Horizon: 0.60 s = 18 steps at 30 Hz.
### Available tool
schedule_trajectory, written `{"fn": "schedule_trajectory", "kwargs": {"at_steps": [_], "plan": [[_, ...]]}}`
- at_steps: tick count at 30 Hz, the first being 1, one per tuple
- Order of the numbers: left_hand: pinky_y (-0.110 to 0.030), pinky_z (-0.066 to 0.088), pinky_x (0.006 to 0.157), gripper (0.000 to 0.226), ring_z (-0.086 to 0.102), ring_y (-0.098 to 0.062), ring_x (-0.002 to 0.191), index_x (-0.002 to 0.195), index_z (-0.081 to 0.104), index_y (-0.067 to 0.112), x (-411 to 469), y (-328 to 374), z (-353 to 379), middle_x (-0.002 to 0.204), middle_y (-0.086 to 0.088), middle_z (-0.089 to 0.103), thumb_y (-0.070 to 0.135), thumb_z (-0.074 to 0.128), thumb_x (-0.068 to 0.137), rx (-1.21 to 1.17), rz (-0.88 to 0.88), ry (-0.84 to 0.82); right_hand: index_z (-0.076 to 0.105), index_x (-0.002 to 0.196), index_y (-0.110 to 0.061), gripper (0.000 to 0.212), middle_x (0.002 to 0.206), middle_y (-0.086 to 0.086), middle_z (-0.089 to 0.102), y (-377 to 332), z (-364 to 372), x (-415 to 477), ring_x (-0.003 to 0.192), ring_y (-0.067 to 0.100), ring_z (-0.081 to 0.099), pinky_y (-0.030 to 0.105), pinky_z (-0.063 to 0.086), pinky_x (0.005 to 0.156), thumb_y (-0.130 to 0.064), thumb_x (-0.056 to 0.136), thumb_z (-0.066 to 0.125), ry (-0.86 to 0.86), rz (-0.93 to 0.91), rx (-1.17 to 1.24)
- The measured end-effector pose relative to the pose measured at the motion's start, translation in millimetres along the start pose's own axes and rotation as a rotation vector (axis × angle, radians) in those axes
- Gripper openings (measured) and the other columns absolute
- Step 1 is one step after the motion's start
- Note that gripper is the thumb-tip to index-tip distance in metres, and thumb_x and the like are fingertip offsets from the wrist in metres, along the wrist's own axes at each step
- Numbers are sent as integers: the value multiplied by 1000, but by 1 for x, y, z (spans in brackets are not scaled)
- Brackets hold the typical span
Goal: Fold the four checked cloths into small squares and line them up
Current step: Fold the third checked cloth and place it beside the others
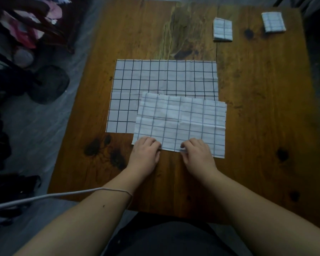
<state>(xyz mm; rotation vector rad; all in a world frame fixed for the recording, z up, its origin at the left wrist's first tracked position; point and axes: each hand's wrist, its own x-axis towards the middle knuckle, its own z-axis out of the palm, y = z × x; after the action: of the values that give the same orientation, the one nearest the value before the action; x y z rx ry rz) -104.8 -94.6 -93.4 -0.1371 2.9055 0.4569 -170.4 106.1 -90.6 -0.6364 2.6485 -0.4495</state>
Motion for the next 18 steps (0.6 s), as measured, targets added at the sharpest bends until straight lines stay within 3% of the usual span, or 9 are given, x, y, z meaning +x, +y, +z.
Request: {"fn": "schedule_trajectory", "kwargs": {"at_steps": [3,8,14,18], "plan": [[-33,36,105,16,45,-17,117,111,62,26,11,4,-1,118,7,58,31,55,97,-78,15,-17,57,108,-29,12,108,-9,52,1,2,11,105,13,45,31,40,93,-32,97,55,-23,35,7],[-29,40,98,13,45,-13,109,108,60,26,17,9,2,113,8,57,32,56,97,-145,60,-66,58,102,-29,7,102,-11,51,5,3,15,101,12,45,32,42,93,-32,97,55,-46,32,11],[-28,37,96,29,41,-12,103,108,50,27,18,24,-5,108,9,48,36,68,88,-123,45,-31,58,96,-27,0,95,-10,52,-4,-6,9,94,11,45,30,44,88,-27,96,58,28,44,141],[-28,37,92,30,41,-14,98,101,43,28,20,38,-17,103,8,44,28,69,85,-119,3,15,55,91,-29,7,89,-14,51,-15,-24,1,88,7,46,26,43,82,-24,95,59,110,30,240]]}}
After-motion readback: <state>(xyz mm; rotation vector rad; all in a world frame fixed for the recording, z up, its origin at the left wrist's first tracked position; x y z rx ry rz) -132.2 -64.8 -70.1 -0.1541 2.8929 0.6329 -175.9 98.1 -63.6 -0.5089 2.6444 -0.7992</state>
